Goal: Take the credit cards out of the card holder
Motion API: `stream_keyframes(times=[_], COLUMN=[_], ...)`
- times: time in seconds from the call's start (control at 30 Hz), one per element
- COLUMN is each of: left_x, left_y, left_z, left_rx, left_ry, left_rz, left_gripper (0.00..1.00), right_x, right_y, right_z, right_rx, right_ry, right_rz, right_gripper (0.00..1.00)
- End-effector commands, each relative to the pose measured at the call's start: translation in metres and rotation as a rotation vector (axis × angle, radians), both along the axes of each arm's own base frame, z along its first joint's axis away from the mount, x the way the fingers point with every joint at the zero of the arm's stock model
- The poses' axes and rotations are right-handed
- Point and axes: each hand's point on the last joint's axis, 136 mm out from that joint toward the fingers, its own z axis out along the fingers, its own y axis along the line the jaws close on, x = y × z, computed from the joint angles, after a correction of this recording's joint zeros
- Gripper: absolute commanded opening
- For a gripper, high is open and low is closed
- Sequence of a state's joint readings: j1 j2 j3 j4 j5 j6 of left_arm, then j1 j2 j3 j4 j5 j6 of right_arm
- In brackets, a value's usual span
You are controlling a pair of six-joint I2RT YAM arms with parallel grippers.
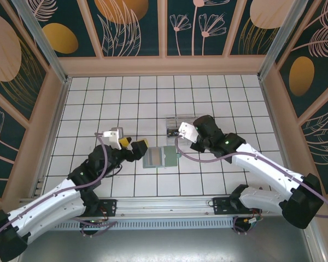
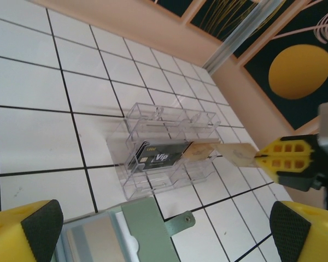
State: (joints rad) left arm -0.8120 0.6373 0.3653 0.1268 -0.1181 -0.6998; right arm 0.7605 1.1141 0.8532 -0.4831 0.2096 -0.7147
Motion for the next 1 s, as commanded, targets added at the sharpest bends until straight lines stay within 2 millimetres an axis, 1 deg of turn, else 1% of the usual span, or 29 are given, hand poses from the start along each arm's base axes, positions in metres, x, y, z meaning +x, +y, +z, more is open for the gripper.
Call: stream_keyframes(times=[0.0,0.1,0.3,0.4,0.47,0.63,0.8,0.97], left_x=[0.0,-0.001,-0.001,0.001,0.001,0.002,0.003,0.004], left_y=[0.006,0.008,0.01,0.01,0.01,0.012,0.011,0.011], left_z=[0.003,0.004,-0.002,-0.005,-0.006,-0.011,-0.015,-0.019], left_rx=[-0.005,-0.009,-0.001,0.005,0.008,0.021,0.031,0.038], left_ry=[-0.041,-0.043,-0.024,-0.016,-0.01,0.001,0.01,0.015], left_rz=[0.019,0.022,0.034,0.043,0.045,0.055,0.058,0.06], left_gripper=[0.98,0.98,0.99,0.98,0.98,0.98,0.99,0.98], right_x=[0.004,0.006,0.018,0.026,0.03,0.038,0.04,0.04], right_y=[-0.019,-0.024,-0.032,-0.035,-0.035,-0.027,-0.024,-0.027], right_z=[-0.016,-0.027,-0.034,-0.042,-0.045,-0.045,-0.047,-0.054], right_rx=[-0.218,-0.269,-0.296,-0.298,-0.298,-0.269,-0.257,-0.264], right_ry=[-0.046,-0.047,-0.047,-0.026,-0.016,-0.033,-0.037,-0.026], right_rz=[0.076,0.117,0.154,0.158,0.158,0.172,0.182,0.186], right_gripper=[0.0,0.0,0.0,0.0,0.0,0.0,0.0,0.0])
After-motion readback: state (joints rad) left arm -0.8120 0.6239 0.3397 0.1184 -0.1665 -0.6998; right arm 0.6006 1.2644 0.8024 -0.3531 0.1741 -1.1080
